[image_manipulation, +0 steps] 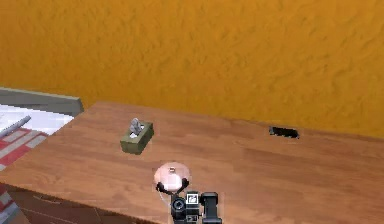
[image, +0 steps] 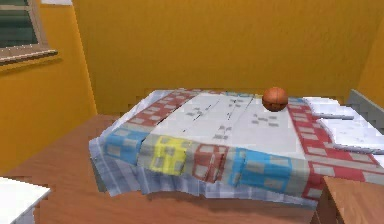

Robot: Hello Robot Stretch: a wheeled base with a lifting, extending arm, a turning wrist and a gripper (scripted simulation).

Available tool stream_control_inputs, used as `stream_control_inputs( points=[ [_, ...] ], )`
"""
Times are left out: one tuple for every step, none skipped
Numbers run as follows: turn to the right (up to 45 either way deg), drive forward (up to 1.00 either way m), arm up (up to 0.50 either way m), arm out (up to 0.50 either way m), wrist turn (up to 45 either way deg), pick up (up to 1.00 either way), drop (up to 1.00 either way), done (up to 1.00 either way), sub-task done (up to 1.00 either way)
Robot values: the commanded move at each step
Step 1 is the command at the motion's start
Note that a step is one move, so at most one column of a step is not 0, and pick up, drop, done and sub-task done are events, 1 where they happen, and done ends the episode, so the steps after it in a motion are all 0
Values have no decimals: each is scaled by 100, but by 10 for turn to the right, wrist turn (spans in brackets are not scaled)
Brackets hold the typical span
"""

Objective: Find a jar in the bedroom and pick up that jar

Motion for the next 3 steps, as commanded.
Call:
stream_control_inputs(
  points=[
    [0, 0, 0, 0, 0, 100, 0, 0, 0],
    [0, 0, 10, 0, 0, 0, 0, 0, 0],
    [0, 0, 0, 0, 0, 0, 0, 100, 0]
  ],
)
